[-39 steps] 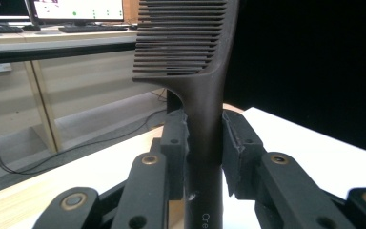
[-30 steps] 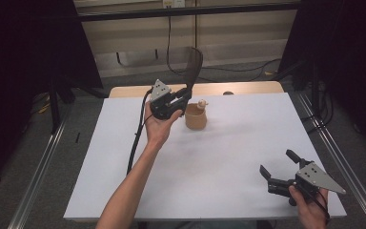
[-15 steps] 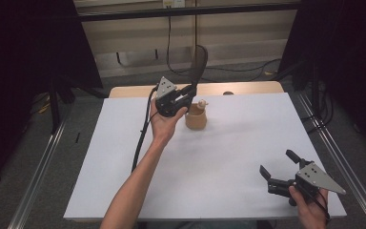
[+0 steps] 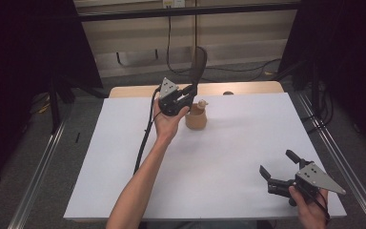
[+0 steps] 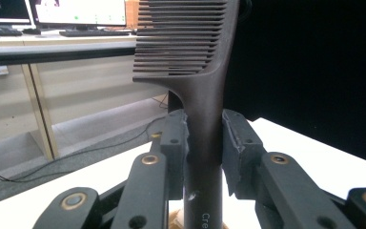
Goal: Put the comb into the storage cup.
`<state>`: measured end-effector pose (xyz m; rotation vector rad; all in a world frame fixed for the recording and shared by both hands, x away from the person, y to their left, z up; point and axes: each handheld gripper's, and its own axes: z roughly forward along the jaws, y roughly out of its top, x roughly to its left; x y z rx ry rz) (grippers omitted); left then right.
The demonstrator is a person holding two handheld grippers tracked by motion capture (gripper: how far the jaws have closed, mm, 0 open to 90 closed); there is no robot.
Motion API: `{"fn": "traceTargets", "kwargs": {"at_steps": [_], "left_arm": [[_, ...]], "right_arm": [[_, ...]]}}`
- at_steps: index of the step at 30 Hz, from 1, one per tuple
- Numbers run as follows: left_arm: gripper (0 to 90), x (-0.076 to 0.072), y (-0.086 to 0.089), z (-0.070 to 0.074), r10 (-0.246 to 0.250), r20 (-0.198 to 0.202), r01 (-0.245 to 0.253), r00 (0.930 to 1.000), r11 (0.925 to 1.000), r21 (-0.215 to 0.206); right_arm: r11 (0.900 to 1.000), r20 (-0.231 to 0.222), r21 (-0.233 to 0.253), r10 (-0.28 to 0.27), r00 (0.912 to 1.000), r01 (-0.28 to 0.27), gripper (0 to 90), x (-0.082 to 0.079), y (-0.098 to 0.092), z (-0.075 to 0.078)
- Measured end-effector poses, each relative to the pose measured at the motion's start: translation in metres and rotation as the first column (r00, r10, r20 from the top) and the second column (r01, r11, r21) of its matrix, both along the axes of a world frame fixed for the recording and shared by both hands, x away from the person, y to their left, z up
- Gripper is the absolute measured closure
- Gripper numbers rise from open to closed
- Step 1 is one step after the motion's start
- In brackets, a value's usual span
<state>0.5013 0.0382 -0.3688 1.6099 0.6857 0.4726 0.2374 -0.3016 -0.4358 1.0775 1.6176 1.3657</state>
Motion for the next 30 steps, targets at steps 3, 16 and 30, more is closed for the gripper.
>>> {"fn": "traceTargets", "kwargs": {"at_steps": [3, 16, 30], "left_arm": [[72.7, 0.003, -0.003, -0.003, 0.006, 0.006, -0.006, 1.0000, 0.9999, 0.014], [72.7, 0.015, -0.011, -0.018, 0.013, 0.014, -0.013, 0.9998, 0.9988, 0.048], [72.7, 0.020, -0.018, -0.031, -0.001, -0.001, 0.001, 1.0000, 0.9978, 0.066]], "right_arm": [[1.000, -0.001, 0.002, -0.002, 1.0000, 0.002, 0.0, 0.000, 0.000, 0.000], [1.000, 0.000, 0.000, 0.001, 1.0000, -0.001, 0.0, 0.000, 0.000, 0.000], [1.000, 0.005, 0.006, 0.002, 1.0000, -0.002, 0.0, -0.001, -0.001, 0.000]]}}
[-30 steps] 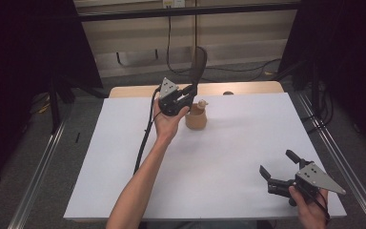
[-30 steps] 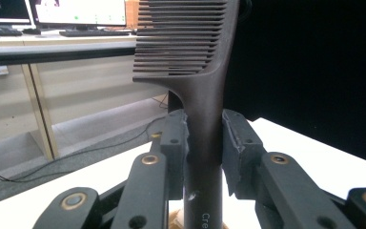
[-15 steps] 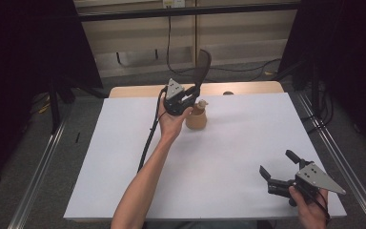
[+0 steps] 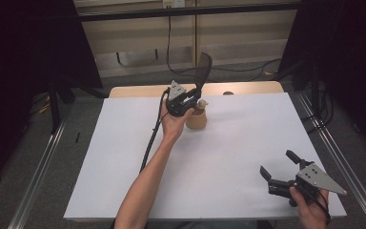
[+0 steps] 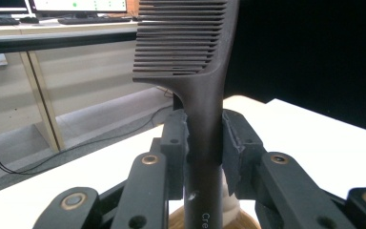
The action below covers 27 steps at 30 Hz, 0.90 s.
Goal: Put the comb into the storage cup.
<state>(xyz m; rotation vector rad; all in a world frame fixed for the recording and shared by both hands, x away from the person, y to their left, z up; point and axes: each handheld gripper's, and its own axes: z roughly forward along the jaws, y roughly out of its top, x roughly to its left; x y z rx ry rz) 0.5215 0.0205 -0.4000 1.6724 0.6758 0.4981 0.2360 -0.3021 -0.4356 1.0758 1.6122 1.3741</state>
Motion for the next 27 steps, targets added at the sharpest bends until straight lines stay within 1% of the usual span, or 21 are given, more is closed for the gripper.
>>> {"fn": "traceTargets", "kwargs": {"at_steps": [6, 7, 10, 12, 14, 17, 22, 24, 25, 27], "left_arm": [[72.7, -0.002, -0.003, -0.003, -0.012, -0.010, 0.012, 0.9999, 0.9999, -0.008], [72.8, -0.002, -0.002, -0.004, -0.011, -0.008, 0.011, 0.9999, 0.9999, 0.001], [72.8, -0.002, 0.001, -0.006, -0.003, -0.014, 0.003, 0.9999, 1.0000, -0.003], [72.7, -0.001, 0.003, -0.006, -0.004, -0.015, 0.004, 0.9999, 1.0000, 0.006], [72.7, -0.002, 0.003, -0.007, 0.003, -0.026, -0.003, 0.9997, 1.0000, 0.000], [72.8, -0.003, 0.002, -0.006, -0.003, -0.023, 0.003, 0.9997, 1.0000, 0.001], [72.8, -0.004, 0.004, -0.009, 0.002, -0.037, -0.002, 0.9993, 1.0000, 0.001], [72.8, -0.006, 0.005, -0.010, -0.004, -0.028, 0.004, 0.9996, 0.9998, 0.017], [72.8, -0.006, 0.005, -0.010, -0.003, -0.034, 0.003, 0.9994, 0.9999, 0.010], [72.7, -0.005, 0.008, -0.012, 0.005, -0.042, -0.004, 0.9991, 0.9999, 0.016]], "right_arm": [[1.000, -0.002, -0.003, 0.002, 1.0000, -0.002, 0.0, 0.000, 0.000, 0.000], [1.000, -0.002, -0.002, 0.002, 1.0000, -0.002, 0.0, 0.000, 0.000, 0.000], [1.000, -0.001, -0.003, 0.002, 1.0000, -0.002, 0.0, 0.000, 0.000, 0.000], [1.000, -0.001, -0.004, 0.002, 1.0000, -0.002, 0.0, 0.000, 0.000, 0.000], [1.000, -0.001, -0.004, 0.002, 1.0000, -0.002, 0.0, 0.000, 0.000, 0.000], [1.000, -0.003, -0.002, 0.002, 1.0000, -0.002, 0.0, 0.000, 0.001, 0.000], [1.000, -0.001, -0.004, 0.002, 1.0000, -0.002, 0.0, 0.000, 0.001, 0.000], [1.000, -0.002, -0.003, 0.002, 1.0000, -0.002, 0.0, 0.000, 0.000, 0.000], [1.000, -0.004, -0.004, 0.000, 1.0000, 0.000, 0.0, 0.000, 0.000, 0.000], [1.000, -0.004, -0.004, 0.002, 1.0000, -0.002, 0.0, 0.000, 0.001, 0.000]]}}
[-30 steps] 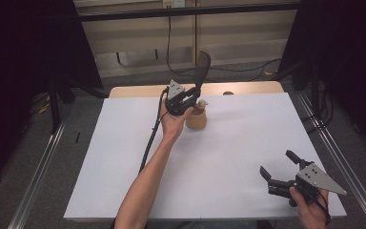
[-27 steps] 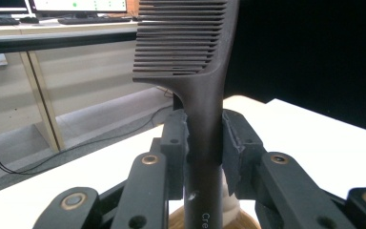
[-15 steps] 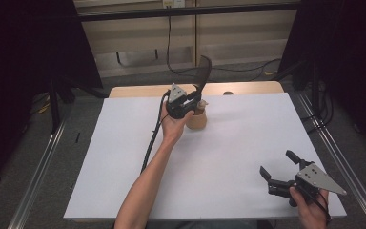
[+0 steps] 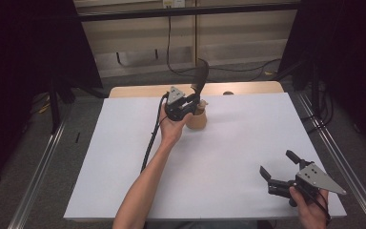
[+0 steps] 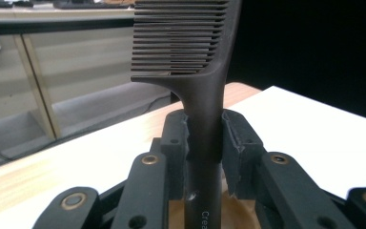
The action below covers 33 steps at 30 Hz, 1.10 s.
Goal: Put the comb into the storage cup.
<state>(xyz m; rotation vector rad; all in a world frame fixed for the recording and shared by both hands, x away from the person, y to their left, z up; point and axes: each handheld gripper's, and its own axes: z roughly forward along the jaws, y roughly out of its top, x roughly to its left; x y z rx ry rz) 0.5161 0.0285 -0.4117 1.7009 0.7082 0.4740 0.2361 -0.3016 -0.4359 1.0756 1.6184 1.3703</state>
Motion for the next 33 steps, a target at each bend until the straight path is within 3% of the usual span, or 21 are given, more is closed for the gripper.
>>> {"fn": "traceTargets", "kwargs": {"at_steps": [2, 10, 25, 33], "left_arm": [[72.7, 0.000, 0.001, -0.001, 0.005, -0.015, -0.005, 0.9999, 0.9999, -0.016], [72.8, -0.001, 0.001, -0.002, -0.005, -0.008, 0.005, 1.0000, 0.9999, 0.014], [72.7, -0.001, 0.004, -0.008, 0.003, -0.065, -0.002, 0.9979, 0.9998, 0.018], [72.6, -0.001, 0.004, -0.011, -0.007, -0.063, 0.010, 0.9980, 0.9988, 0.047]], "right_arm": [[1.000, 0.000, -0.002, -0.002, 1.0000, 0.002, 0.0, 0.000, 0.001, 0.000], [1.000, 0.000, -0.002, -0.001, 1.0000, 0.001, 0.0, 0.000, 0.001, 0.000], [1.000, -0.002, -0.001, -0.002, 1.0000, 0.002, 0.0, 0.000, 0.001, 0.000], [1.000, -0.001, -0.007, 0.001, 1.0000, -0.001, 0.0, 0.001, 0.001, -0.001]]}}
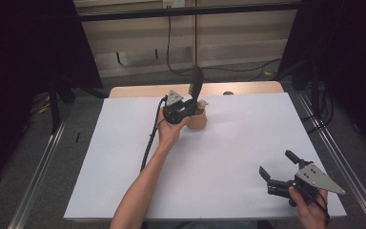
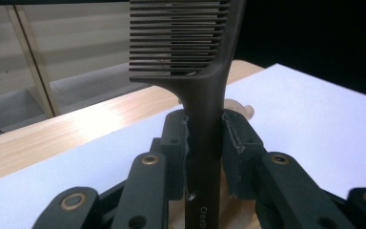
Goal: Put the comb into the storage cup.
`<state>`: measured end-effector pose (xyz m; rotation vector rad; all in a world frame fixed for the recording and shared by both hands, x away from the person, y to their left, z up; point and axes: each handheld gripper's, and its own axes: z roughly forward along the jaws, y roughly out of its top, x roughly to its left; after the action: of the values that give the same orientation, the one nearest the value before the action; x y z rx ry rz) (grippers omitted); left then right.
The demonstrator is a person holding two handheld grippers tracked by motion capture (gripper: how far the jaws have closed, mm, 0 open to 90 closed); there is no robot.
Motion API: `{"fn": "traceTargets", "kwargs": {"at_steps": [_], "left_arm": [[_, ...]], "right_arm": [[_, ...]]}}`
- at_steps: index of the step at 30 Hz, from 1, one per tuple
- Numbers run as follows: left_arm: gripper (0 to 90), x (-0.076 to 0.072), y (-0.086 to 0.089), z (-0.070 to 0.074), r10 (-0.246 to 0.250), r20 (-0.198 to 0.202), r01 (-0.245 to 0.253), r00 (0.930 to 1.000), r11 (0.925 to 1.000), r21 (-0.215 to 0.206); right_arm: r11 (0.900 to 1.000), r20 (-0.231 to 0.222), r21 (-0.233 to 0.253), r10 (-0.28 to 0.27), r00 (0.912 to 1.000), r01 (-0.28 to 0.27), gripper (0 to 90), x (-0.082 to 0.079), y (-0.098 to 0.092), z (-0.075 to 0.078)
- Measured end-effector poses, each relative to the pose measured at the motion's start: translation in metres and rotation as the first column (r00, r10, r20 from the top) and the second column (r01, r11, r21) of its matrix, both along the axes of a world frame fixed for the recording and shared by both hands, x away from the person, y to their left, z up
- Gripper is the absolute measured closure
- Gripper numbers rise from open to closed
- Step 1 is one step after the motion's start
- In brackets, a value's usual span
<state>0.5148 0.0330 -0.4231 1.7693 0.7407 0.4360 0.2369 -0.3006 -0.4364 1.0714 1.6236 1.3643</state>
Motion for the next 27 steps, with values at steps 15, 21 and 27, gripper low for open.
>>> {"fn": "traceTargets", "kwargs": {"at_steps": [15, 21, 27], "left_arm": [[71.8, 0.0017, -0.0001, -0.0042, 0.018, -0.020, -0.018, 0.9996, 0.9998, 0.013], [67.0, 0.0016, 0.0026, -0.0018, 0.008, -0.007, -0.008, 0.9999, 0.9989, 0.047], [62.5, 0.0010, 0.0060, -0.0033, 0.001, -0.014, -0.001, 0.9999, 0.9997, 0.023]], "right_arm": [[1.000, -0.008, -0.004, 0.004, 1.0000, -0.004, 0.0, -0.0001, -0.0005, -0.0003], [1.000, -0.003, -0.004, 0.001, 1.0000, -0.001, 0.0, -0.0001, -0.0006, -0.0003], [1.000, -0.004, -0.004, 0.004, 1.0000, -0.004, 0.0, 0.0000, -0.0007, -0.0002]]}}
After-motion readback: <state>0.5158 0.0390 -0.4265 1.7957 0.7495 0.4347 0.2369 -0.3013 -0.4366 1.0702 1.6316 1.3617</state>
